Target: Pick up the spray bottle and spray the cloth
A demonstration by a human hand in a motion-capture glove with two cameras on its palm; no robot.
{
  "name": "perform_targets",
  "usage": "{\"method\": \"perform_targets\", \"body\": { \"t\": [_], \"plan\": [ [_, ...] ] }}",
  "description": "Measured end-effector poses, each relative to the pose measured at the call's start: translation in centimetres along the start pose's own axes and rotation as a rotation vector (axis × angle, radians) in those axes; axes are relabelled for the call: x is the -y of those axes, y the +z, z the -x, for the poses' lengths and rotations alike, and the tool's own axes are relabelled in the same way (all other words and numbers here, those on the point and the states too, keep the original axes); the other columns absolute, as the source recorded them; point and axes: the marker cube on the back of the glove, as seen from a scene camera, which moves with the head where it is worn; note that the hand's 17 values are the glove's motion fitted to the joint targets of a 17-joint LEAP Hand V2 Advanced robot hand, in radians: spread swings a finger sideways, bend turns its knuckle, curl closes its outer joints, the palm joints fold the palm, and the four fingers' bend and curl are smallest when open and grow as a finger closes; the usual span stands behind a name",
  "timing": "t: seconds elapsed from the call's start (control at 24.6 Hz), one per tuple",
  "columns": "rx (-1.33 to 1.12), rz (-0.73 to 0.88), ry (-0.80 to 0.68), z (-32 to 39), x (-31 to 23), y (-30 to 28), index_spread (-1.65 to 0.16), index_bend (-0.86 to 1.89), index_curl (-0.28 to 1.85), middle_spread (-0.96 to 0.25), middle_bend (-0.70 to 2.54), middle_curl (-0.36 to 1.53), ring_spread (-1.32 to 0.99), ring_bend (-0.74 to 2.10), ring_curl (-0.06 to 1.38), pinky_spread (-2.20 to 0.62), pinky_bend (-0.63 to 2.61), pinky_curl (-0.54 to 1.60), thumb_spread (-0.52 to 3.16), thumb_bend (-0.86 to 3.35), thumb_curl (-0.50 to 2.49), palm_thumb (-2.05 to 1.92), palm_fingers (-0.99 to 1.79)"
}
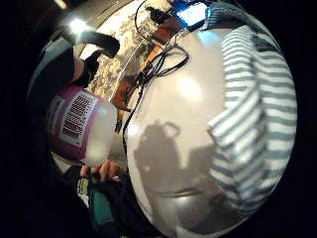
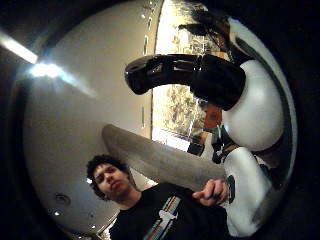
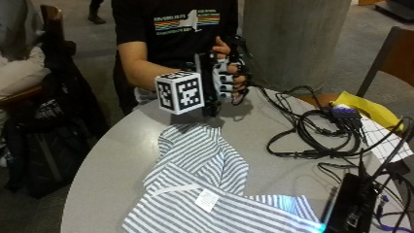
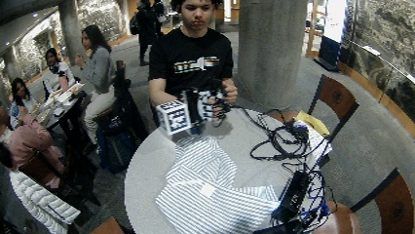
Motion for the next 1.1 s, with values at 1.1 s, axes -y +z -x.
{"method": "perform_targets", "body": {
  "t": [1.1],
  "plan": [
    [-0.559,-0.224,0.033,-1.0,-7.3,-3.1,-0.22,0.04,0.16,0.0,0.32,0.48,-0.01,0.47,0.38,0.13,0.41,0.36,0.87,-0.03,0.48,0.88,0.78]
  ]
}}
